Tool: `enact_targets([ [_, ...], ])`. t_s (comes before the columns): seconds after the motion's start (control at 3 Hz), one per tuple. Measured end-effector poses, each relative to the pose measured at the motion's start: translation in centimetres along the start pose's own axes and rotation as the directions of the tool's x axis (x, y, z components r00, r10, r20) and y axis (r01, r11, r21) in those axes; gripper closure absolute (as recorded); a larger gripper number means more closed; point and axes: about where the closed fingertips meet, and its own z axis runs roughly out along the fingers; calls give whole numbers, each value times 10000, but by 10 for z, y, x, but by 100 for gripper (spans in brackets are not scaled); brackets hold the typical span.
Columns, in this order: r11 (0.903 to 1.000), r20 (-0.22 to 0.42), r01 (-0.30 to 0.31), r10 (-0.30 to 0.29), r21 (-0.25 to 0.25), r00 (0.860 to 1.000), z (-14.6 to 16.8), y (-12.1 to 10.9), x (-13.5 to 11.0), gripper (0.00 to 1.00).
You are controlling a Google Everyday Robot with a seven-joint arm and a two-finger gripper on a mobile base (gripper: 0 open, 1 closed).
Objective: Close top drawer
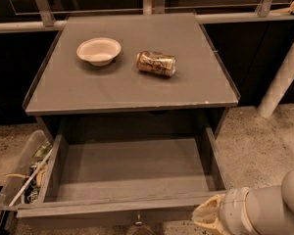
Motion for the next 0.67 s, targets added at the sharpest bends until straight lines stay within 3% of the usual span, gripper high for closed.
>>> enact_targets([
  [0.67, 9997, 23, 248, -248, 32, 9997, 48, 3, -4, 100],
])
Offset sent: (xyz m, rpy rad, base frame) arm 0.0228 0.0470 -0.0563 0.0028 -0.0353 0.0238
